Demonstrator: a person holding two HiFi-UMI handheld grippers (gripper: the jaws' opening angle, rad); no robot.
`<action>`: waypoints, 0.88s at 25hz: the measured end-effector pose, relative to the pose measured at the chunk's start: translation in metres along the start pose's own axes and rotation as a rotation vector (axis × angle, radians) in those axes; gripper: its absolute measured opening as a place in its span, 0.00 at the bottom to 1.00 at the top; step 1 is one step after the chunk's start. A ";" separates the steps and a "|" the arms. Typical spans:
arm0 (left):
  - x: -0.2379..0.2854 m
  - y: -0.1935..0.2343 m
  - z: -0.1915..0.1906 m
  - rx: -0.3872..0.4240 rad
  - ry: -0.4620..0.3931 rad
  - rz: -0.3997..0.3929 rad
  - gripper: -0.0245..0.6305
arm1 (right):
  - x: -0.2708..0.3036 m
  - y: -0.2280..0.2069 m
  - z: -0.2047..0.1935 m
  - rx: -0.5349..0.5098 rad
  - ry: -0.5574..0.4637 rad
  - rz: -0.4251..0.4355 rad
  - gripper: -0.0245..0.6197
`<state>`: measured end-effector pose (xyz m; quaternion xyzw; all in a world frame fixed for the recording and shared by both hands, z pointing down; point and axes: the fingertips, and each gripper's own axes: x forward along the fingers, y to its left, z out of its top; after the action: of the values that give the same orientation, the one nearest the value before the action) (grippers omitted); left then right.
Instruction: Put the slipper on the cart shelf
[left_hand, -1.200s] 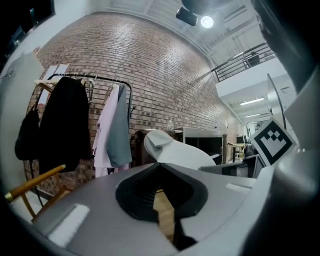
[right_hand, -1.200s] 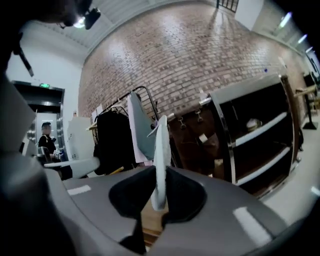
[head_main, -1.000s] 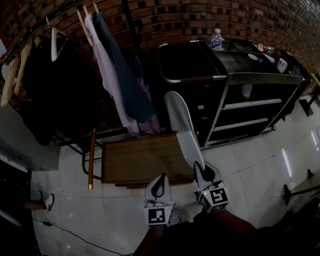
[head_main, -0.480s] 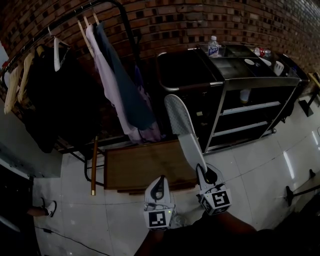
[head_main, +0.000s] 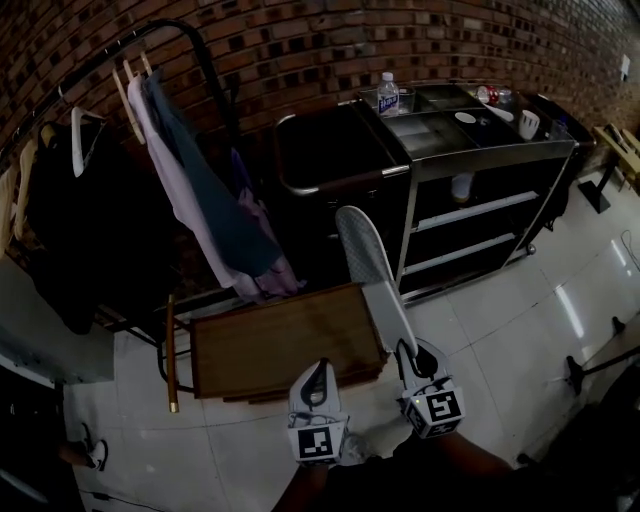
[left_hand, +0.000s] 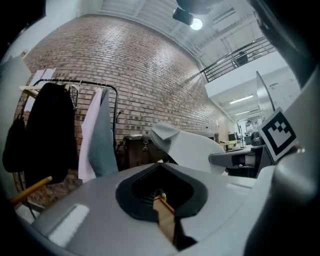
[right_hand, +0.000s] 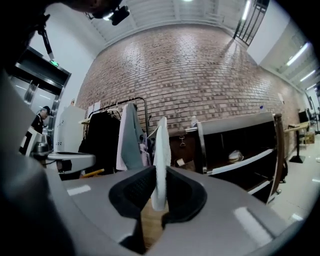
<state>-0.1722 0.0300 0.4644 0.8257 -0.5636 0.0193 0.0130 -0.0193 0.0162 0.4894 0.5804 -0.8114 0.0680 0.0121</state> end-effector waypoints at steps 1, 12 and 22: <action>0.006 -0.006 -0.003 0.000 0.007 -0.015 0.06 | -0.004 -0.012 -0.006 -0.009 0.011 -0.023 0.11; 0.090 -0.061 -0.011 -0.019 0.048 -0.079 0.06 | -0.021 -0.136 -0.014 0.005 0.083 -0.209 0.11; 0.196 -0.112 -0.009 -0.033 0.050 -0.085 0.06 | 0.023 -0.241 -0.026 -0.009 0.184 -0.209 0.11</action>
<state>0.0032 -0.1107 0.4829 0.8478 -0.5279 0.0303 0.0415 0.1993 -0.0782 0.5404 0.6530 -0.7423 0.1156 0.0963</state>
